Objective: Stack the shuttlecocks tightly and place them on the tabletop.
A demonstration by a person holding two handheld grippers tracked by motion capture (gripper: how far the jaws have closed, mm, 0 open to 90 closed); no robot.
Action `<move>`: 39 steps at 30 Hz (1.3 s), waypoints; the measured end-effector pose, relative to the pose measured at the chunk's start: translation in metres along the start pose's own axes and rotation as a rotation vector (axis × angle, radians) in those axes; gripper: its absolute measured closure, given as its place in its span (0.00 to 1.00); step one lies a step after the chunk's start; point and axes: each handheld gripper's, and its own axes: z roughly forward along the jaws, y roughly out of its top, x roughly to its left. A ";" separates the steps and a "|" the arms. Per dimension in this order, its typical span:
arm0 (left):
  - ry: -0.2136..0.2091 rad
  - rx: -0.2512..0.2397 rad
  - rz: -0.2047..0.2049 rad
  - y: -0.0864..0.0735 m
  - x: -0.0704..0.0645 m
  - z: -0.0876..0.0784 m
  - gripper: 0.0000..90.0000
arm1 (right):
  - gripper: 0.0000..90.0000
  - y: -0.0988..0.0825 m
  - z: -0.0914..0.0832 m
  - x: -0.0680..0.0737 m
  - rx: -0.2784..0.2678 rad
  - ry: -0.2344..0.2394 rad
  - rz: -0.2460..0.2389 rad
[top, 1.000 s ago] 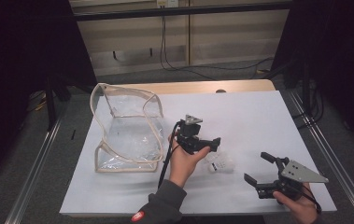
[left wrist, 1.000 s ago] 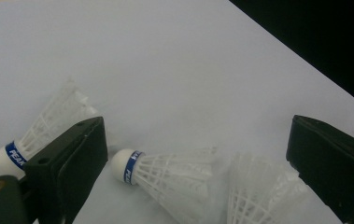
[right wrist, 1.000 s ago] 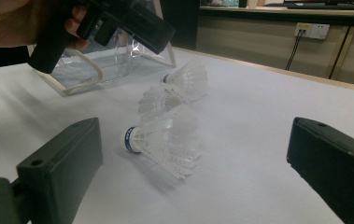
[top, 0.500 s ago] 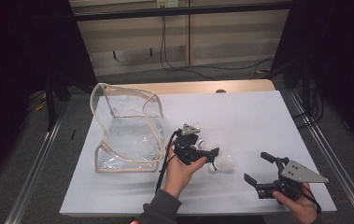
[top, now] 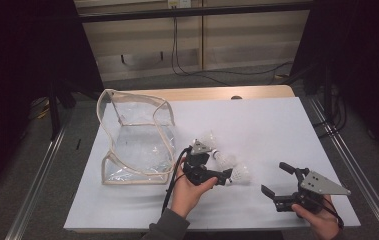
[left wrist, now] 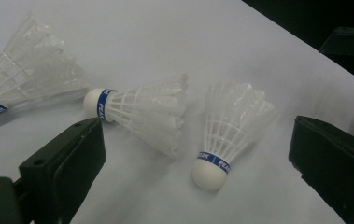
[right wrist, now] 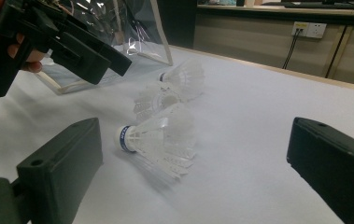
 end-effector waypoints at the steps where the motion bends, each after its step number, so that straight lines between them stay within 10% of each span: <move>1: -0.010 0.008 0.010 -0.002 -0.001 0.000 0.04 | 0.03 0.000 0.000 0.000 0.001 -0.001 -0.002; 39: -0.151 0.033 0.123 -0.038 0.006 -0.037 0.04 | 0.03 -0.001 0.001 -0.001 0.003 -0.016 -0.005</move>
